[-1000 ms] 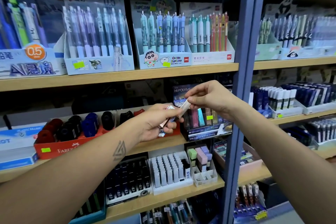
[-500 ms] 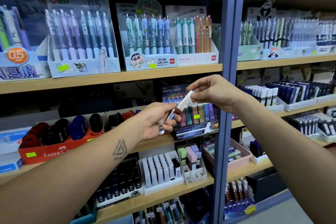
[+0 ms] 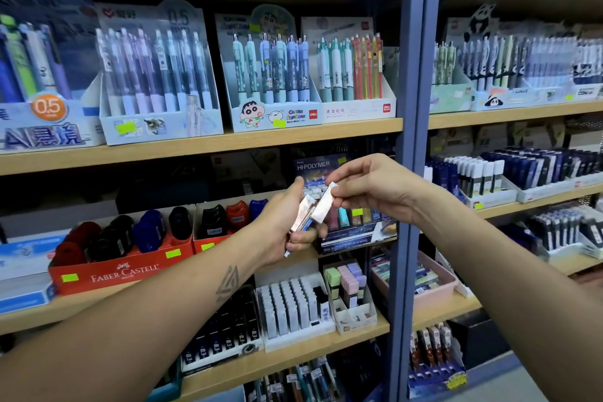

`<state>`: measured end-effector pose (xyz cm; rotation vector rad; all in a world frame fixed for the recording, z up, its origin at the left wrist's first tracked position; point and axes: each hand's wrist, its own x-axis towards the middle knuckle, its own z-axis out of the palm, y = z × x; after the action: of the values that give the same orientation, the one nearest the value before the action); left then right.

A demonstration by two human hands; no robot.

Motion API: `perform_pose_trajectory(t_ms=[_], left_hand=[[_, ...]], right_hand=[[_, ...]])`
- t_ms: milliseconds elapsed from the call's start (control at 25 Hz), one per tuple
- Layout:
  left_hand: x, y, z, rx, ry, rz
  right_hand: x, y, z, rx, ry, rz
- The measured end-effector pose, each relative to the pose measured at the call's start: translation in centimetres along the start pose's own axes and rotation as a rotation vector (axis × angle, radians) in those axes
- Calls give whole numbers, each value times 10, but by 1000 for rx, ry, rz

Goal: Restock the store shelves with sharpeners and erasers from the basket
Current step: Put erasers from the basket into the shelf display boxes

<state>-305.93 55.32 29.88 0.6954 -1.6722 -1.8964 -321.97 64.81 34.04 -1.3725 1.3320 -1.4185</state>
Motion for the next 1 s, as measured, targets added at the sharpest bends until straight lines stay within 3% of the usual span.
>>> perform_pose_trajectory(t_ms=[120, 320, 720, 1000], left_hand=[[-3, -1, 1, 54, -24, 39], [-6, -1, -6, 70, -54, 50], [-11, 4, -10, 36, -70, -27], [-16, 3, -27, 46, -213, -92]], right_hand=[[0, 3, 16, -55, 3, -48], [3, 3, 34, -364, 54, -126], [7, 4, 37, -227, 121, -76], [11, 2, 22, -266, 115, -54]])
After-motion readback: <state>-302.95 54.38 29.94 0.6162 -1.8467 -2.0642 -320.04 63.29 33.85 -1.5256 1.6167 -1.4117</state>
